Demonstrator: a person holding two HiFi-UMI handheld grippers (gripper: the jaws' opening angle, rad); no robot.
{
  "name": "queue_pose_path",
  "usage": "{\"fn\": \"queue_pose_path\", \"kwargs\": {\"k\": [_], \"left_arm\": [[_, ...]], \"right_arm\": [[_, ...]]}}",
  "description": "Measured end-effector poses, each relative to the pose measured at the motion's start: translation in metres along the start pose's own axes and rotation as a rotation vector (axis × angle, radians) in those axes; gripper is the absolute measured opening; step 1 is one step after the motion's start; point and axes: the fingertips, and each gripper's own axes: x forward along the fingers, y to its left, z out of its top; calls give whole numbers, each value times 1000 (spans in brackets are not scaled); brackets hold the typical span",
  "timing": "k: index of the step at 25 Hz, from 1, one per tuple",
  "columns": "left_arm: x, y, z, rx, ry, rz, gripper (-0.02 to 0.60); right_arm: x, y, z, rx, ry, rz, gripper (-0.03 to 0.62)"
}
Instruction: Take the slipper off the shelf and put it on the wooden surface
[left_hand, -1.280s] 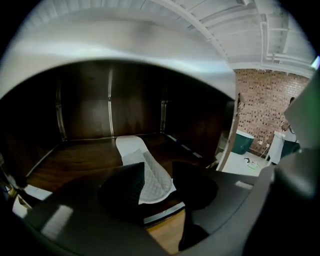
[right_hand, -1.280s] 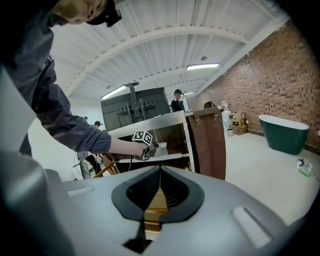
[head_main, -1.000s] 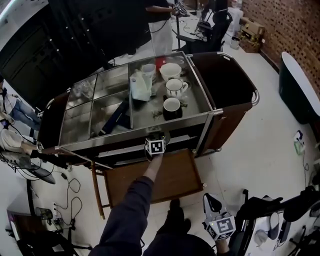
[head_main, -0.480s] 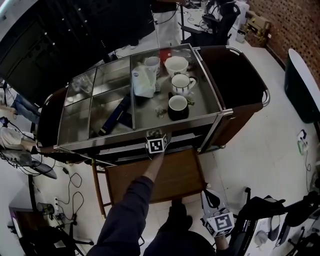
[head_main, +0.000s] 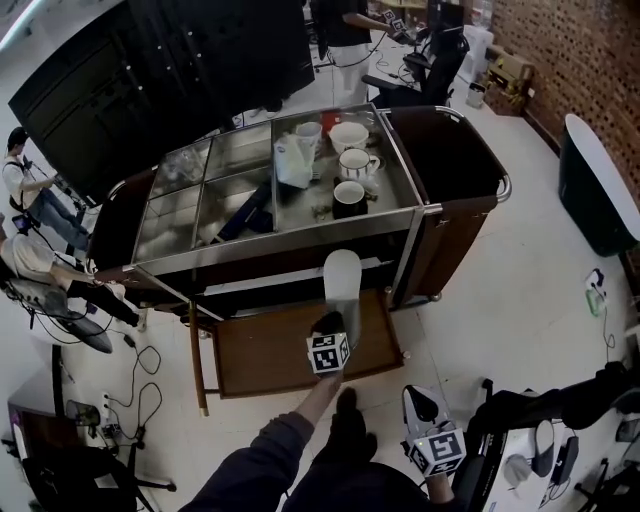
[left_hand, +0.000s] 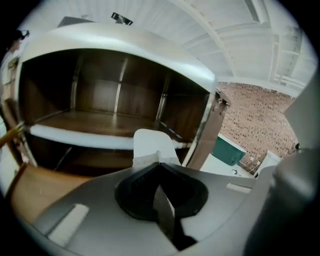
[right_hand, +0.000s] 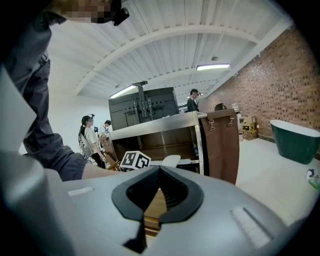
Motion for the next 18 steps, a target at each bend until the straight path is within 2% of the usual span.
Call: {"fn": "queue_pose_path", "kwargs": {"k": [5, 9, 11, 13, 15, 18], "left_arm": [[-8, -23, -93, -79, 91, -6, 17], [5, -32, -137, -107, 174, -6, 17], [10, -35, -147, -125, 186, -2, 17], [15, -43, -152, -148, 193, -32, 22], [15, -55, -152, -142, 190, -76, 133], [-5, -59, -137, -93, 144, -77, 177]], "right_arm": [[-39, 5, -23, -8, 49, -22, -2], [-62, -2, -33, -22, 64, -66, -2], [-72, -8, -35, -25, 65, -91, -2], [-80, -14, -35, -27, 64, -112, -2], [-85, -15, -32, -29, 54, -118, -2], [-88, -7, -28, -36, 32, -95, -2]]}}
